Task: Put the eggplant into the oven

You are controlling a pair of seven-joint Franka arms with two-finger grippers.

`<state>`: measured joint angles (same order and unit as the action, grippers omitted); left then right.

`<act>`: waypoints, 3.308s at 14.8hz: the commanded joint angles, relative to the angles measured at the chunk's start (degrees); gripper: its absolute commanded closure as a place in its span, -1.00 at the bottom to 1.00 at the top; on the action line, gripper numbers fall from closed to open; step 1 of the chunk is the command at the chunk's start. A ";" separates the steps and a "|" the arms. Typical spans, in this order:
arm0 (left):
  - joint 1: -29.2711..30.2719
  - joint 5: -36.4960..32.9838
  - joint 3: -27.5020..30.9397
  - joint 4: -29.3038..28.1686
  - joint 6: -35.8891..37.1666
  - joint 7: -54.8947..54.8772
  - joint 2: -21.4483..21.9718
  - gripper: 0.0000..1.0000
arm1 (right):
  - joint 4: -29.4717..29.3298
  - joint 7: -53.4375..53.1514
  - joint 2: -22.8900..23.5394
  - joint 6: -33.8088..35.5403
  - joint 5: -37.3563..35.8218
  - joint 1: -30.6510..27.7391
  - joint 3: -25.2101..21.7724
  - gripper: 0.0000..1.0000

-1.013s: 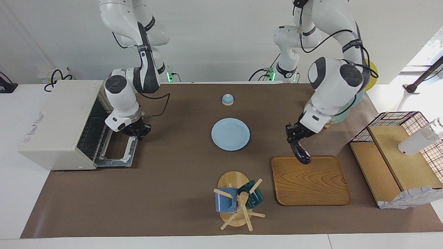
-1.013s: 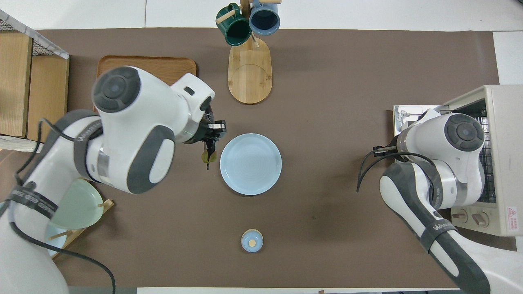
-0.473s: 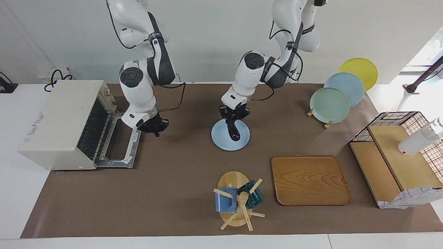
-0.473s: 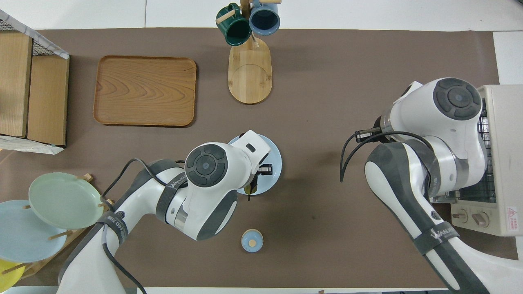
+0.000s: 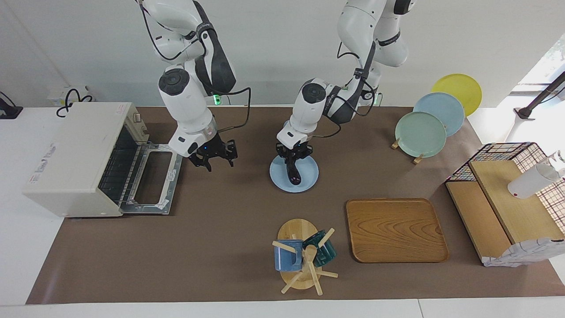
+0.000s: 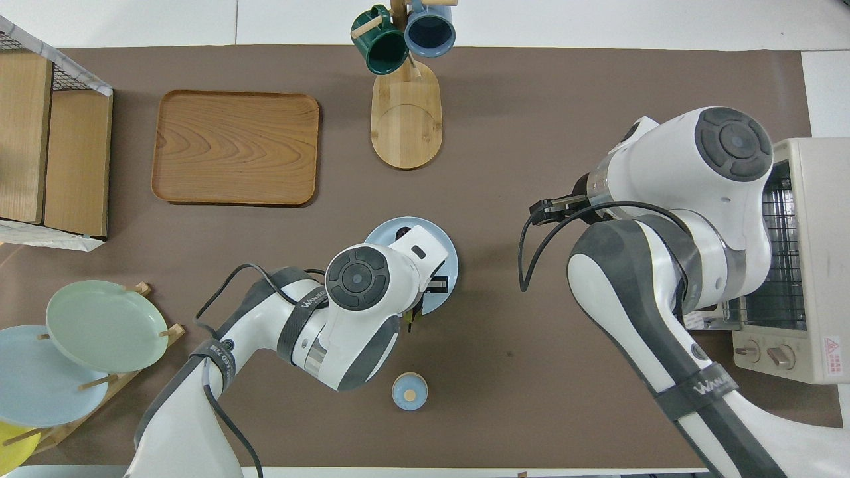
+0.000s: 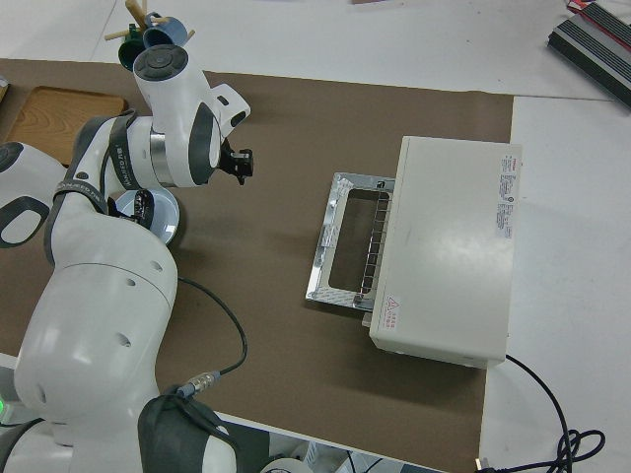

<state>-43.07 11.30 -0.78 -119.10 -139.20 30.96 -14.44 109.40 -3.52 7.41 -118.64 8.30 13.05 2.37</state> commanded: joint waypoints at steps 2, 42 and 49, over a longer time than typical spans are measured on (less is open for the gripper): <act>2.09 1.09 1.65 0.79 3.11 -2.12 2.92 -1.00 | -0.76 0.27 0.86 0.34 1.55 -0.31 0.01 -1.00; 40.43 -10.34 -2.30 27.96 53.33 -31.93 14.09 -1.00 | -11.20 -34.63 17.82 -7.10 -21.97 30.63 -0.52 1.00; 40.00 -10.34 -2.30 27.08 52.54 -31.32 14.62 -1.00 | 0.62 -14.61 2.11 4.02 -26.75 12.64 -0.61 1.00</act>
<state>-3.41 2.31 -2.55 -90.41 -85.69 -0.04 -1.28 102.12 -22.77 16.17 -115.33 -17.35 30.62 0.90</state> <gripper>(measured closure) 0.000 0.978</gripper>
